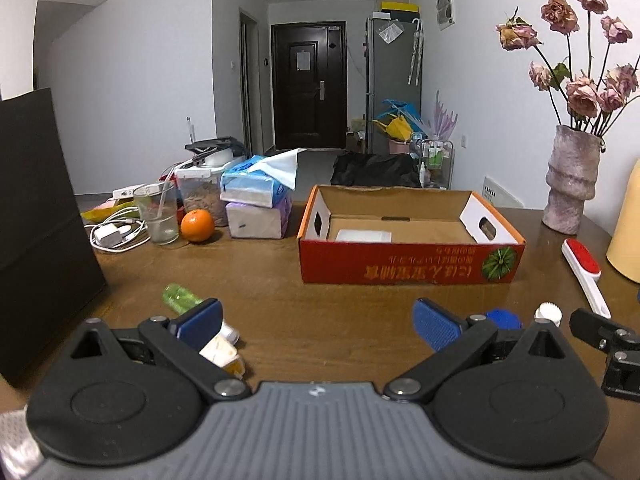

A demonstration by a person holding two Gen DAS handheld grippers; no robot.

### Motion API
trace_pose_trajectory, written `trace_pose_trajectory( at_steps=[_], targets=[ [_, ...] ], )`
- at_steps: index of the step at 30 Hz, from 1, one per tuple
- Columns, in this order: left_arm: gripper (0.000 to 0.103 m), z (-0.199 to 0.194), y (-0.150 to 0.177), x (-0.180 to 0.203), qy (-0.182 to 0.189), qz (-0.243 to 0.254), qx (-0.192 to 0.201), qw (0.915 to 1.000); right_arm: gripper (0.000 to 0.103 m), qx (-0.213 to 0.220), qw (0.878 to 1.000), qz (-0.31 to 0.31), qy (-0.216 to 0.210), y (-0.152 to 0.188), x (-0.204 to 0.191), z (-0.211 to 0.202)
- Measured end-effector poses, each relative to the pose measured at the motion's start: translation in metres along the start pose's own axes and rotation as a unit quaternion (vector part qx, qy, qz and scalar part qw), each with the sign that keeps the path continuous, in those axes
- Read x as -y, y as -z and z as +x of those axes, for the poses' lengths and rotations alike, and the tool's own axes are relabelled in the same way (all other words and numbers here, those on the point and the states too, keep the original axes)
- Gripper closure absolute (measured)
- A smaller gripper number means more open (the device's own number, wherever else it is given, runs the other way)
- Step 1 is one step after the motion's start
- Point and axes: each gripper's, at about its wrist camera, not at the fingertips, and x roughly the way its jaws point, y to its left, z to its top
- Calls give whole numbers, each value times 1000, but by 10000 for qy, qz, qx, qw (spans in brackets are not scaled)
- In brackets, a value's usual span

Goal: Organize rigid objects
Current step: 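Withdraw both tools from the cardboard box back over the table, then grasp the purple ribbed cap with the left tool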

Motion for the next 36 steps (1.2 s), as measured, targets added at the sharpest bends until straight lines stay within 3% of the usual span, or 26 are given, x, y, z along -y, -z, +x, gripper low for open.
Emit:
trace_pose_trajectory(
  at_steps=[16,36],
  targets=[
    [0,-9,42,-26,-198,0,-353,9992,0,-142,9999,20,97,34,3,-17],
    [0,47,76,-64,-628,-110,-975,9932,0,-497,9984,4,281,64,16,13]
  ],
)
